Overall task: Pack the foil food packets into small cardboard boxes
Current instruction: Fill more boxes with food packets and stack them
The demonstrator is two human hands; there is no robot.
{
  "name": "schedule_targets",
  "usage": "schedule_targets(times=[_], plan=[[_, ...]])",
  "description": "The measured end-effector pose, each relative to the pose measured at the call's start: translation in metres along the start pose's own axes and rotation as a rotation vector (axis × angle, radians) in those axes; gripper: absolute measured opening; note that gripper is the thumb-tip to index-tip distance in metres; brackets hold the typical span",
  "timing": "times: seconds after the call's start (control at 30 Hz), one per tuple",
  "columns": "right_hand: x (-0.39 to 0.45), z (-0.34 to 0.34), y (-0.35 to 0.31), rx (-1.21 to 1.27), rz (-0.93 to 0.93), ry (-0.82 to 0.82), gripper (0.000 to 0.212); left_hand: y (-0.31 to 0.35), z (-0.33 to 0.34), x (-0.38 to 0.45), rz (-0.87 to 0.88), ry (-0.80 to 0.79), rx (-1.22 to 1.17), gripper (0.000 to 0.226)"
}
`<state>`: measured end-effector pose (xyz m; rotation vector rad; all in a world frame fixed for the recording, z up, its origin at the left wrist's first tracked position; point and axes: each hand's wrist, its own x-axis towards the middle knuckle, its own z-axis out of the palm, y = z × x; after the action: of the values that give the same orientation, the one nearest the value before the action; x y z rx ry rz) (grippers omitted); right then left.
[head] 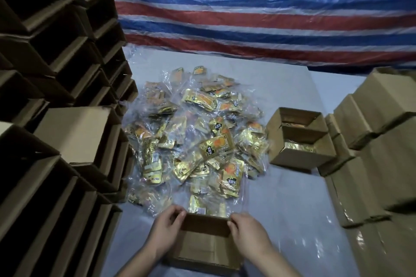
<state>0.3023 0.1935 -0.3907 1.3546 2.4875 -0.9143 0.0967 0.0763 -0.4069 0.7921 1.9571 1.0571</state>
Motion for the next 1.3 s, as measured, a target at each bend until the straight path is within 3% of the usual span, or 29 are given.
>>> schedule_targets(times=[0.2,0.37,0.57,0.73,0.97,1.13,1.3], plan=[[0.000,-0.008,0.011,0.016,0.067,-0.027,0.037,-0.004,0.005,0.000,0.003,-0.025,0.034,0.014],[0.064,-0.027,0.020,0.163,0.240,0.038,0.042,-0.009,0.005,-0.003,-0.009,0.009,0.027,0.014],[0.146,-0.027,0.014,0.328,0.476,0.016,0.104,-0.002,0.010,-0.005,-0.045,0.049,0.022,0.015],[0.185,-0.013,-0.003,0.394,0.594,-0.051,0.132,-0.003,0.011,-0.010,-0.026,0.035,0.027,0.012],[0.205,0.008,-0.009,0.338,0.726,-0.052,0.129,-0.012,0.015,-0.007,-0.042,0.026,-0.008,0.016],[0.200,0.009,0.003,0.255,0.688,-0.105,0.116,-0.012,0.014,-0.009,-0.041,0.004,-0.025,0.016],[0.194,0.017,-0.001,0.251,0.699,-0.127,0.135,-0.012,0.015,-0.010,-0.028,0.019,0.000,0.018]])
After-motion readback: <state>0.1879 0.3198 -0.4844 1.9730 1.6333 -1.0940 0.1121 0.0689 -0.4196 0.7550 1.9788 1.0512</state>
